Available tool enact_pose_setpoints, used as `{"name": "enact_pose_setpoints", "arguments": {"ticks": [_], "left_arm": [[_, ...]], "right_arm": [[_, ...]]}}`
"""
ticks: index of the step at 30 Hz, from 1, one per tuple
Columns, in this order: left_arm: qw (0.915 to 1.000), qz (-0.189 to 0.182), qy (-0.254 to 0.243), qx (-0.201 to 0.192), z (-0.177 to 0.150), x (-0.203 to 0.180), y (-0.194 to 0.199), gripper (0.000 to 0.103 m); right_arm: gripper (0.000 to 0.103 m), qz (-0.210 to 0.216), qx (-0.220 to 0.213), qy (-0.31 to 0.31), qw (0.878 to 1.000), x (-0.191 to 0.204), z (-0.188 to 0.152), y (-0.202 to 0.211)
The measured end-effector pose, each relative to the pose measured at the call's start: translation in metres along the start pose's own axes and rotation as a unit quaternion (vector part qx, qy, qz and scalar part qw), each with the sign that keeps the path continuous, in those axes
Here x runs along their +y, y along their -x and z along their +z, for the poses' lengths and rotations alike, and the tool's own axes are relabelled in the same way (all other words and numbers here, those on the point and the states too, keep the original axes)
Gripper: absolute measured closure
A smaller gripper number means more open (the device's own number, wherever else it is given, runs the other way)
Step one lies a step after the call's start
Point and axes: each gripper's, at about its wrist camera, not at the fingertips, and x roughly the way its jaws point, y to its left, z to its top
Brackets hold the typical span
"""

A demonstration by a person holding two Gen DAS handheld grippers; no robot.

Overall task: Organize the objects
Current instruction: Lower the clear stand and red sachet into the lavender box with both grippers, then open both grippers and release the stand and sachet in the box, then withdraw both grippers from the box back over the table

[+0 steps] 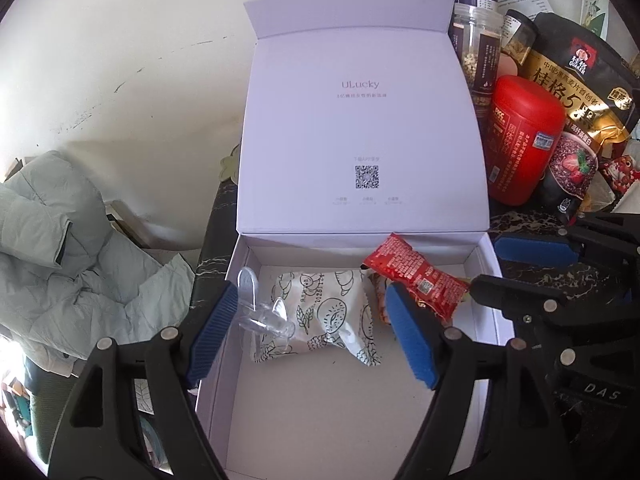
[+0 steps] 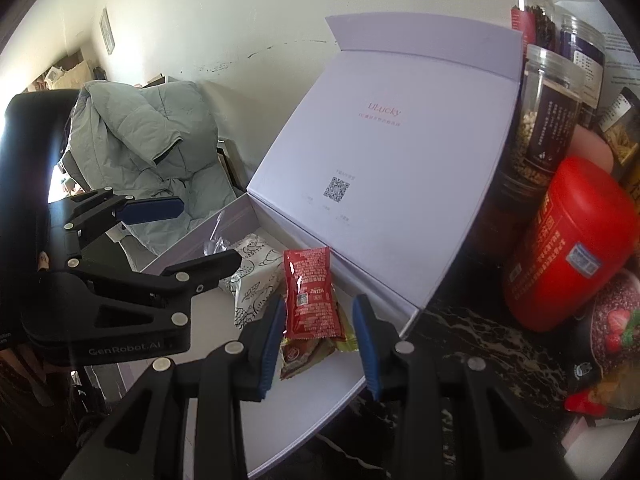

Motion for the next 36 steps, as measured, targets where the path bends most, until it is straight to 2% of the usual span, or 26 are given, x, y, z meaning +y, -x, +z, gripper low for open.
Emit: {"name": "enact_pose_setpoints", "arguments": {"ticks": [20, 33, 36], "left_arm": [[0.9992, 0.000, 0.035, -0.020, -0.020, 0.001, 0.066, 0.023], [0.9977, 0.008, 0.038, -0.055, -0.034, -0.005, 0.121, 0.014], [0.9971, 0.012, 0.038, -0.064, -0.039, -0.007, 0.133, 0.013]], "right_arm": [[0.066, -0.027, -0.042, 0.007, 0.999, 0.030, -0.015, 0.082], [0.032, -0.066, -0.079, 0.011, 0.995, 0.049, -0.029, 0.140], [0.029, -0.075, -0.089, 0.015, 0.993, 0.053, -0.033, 0.153]]}}
